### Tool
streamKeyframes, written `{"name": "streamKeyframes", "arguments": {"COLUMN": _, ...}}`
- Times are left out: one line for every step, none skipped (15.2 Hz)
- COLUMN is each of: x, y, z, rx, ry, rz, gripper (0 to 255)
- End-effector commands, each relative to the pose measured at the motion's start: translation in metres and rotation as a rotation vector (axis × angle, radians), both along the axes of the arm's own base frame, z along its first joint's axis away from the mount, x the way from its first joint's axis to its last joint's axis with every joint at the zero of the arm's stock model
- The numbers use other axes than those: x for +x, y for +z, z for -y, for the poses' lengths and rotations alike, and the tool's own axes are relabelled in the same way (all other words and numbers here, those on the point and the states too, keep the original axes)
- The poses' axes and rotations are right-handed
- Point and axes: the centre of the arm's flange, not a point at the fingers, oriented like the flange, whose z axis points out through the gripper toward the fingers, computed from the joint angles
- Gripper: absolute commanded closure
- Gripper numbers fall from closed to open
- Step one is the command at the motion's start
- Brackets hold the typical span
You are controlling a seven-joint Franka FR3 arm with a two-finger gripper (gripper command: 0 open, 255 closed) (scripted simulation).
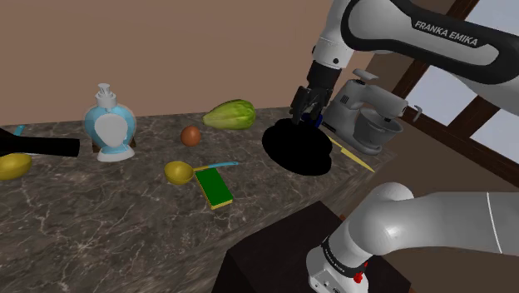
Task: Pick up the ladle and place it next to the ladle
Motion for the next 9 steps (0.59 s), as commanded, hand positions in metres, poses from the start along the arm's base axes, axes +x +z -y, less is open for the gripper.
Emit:
{"name": "streamKeyframes", "arguments": {"x": 0.000, "y": 0.000, "z": 0.000, "rx": 0.000, "ry": 0.000, "rz": 0.000, "gripper": 0}}
{"name": "streamKeyframes", "arguments": {"x": 0.009, "y": -0.009, "z": -0.003, "rx": 0.015, "ry": 0.016, "rz": -0.002, "gripper": 0}}
{"name": "streamKeyframes", "arguments": {"x": 0.018, "y": -0.017, "z": -0.006, "rx": 0.030, "ry": 0.033, "rz": -0.005, "gripper": 0}}
{"name": "streamKeyframes", "arguments": {"x": 0.028, "y": -0.025, "z": -0.010, "rx": 0.045, "ry": 0.049, "rz": -0.007, "gripper": 0}}
{"name": "streamKeyframes", "arguments": {"x": 0.037, "y": -0.034, "z": -0.013, "rx": 0.060, "ry": 0.065, "rz": -0.010, "gripper": 0}}
{"name": "streamKeyframes", "arguments": {"x": 0.046, "y": -0.042, "z": -0.017, "rx": 0.075, "ry": 0.082, "rz": -0.012, "gripper": 0}}
{"name": "streamKeyframes", "arguments": {"x": 0.054, "y": -0.051, "z": -0.022, "rx": 0.090, "ry": 0.098, "rz": -0.015, "gripper": 0}}
{"name": "streamKeyframes", "arguments": {"x": 0.063, "y": -0.059, "z": -0.026, "rx": 0.105, "ry": 0.114, "rz": -0.017, "gripper": 0}}
{"name": "streamKeyframes", "arguments": {"x": 0.072, "y": -0.067, "z": -0.031, "rx": 0.120, "ry": 0.131, "rz": -0.019, "gripper": 0}}
